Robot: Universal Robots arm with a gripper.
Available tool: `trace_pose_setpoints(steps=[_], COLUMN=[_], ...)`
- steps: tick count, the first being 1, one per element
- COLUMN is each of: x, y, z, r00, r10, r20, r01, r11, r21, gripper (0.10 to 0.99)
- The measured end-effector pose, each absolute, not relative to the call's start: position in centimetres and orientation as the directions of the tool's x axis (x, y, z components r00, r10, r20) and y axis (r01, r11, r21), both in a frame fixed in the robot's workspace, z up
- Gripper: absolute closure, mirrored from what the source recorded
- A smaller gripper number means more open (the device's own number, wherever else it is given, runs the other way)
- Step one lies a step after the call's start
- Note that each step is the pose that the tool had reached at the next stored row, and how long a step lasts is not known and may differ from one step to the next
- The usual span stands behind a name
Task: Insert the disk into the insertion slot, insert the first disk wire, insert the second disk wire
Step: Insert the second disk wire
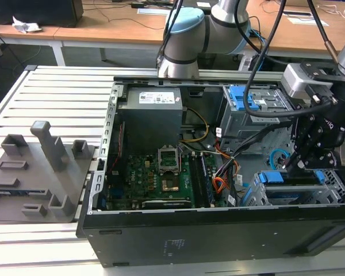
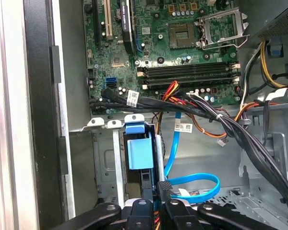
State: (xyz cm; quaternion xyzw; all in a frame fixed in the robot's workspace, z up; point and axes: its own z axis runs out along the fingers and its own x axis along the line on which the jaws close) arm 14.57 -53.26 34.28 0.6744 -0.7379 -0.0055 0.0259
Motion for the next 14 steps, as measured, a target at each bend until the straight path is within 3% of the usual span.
trace_pose_setpoints(steps=[14], x=[14.57], y=[-53.62], z=[33.81], r00=[-0.086], r10=[-0.996], r20=[0.031], r01=[-0.995], r11=[0.087], r21=[0.043], gripper=[0.922])
